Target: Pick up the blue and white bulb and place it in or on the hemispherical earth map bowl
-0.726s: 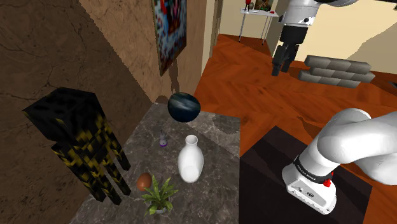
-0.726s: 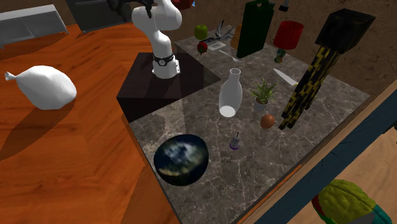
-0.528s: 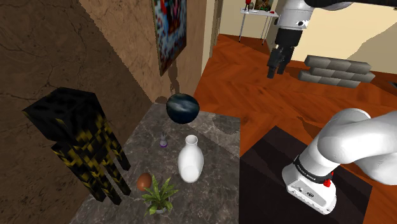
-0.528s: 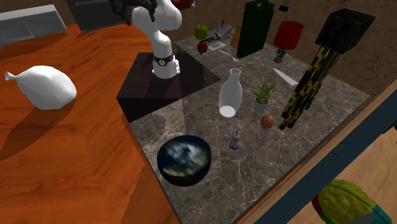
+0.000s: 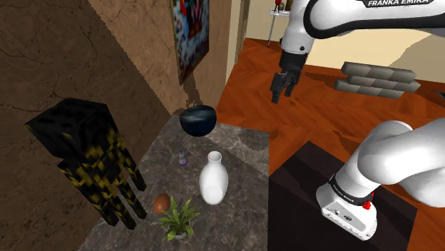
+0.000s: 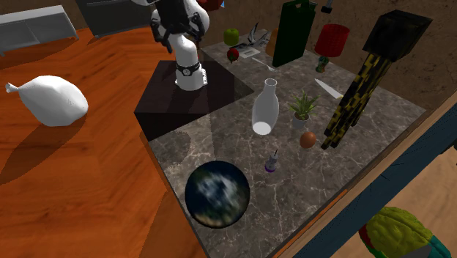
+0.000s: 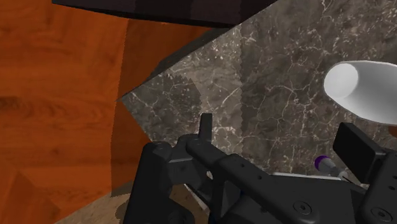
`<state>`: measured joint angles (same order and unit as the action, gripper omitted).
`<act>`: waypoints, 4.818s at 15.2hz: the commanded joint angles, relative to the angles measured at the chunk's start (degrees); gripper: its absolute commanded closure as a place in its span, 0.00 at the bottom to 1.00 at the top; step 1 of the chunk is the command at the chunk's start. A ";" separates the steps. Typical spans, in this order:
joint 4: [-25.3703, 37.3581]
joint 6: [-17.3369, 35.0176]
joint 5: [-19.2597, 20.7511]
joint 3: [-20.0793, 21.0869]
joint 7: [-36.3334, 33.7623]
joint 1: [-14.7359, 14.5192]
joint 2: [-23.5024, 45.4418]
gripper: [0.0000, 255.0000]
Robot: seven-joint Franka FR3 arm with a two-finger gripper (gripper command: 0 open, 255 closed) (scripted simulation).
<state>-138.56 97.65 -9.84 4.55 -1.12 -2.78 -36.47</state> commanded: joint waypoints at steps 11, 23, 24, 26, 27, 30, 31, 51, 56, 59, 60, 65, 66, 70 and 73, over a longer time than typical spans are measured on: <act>2.06 20.97 -1.29 11.26 -9.50 -3.23 18.81 0.00; 15.66 34.78 11.56 17.88 -24.69 -6.36 44.61 0.00; 17.31 35.36 13.13 17.87 -26.11 -7.01 46.89 0.00; 20.85 36.21 16.19 17.53 -28.81 -8.58 51.42 0.00; 22.75 36.49 17.64 17.24 -30.06 -9.47 53.67 0.00; 28.95 36.84 21.55 16.05 -33.31 -12.40 60.37 0.00; 31.19 36.79 22.69 15.59 -34.21 -13.42 62.60 0.00; 36.26 40.23 26.31 13.27 -36.74 -16.48 71.21 1.00; 36.27 40.22 26.31 13.27 -36.74 -16.48 71.21 1.00; 36.27 40.23 26.32 13.26 -36.75 -16.48 71.22 1.00; 36.26 39.73 26.10 13.44 -36.60 -16.36 70.69 1.00; 36.44 37.10 25.01 14.25 -35.88 -15.80 68.18 1.00; 36.52 36.56 24.80 14.41 -35.73 -15.69 67.69 1.00; 36.95 34.34 23.93 14.98 -35.16 -15.31 65.84 1.00; 37.41 32.63 23.30 15.37 -34.73 -15.05 64.53 1.00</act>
<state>-101.29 130.84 13.70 19.81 -36.15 -18.04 28.49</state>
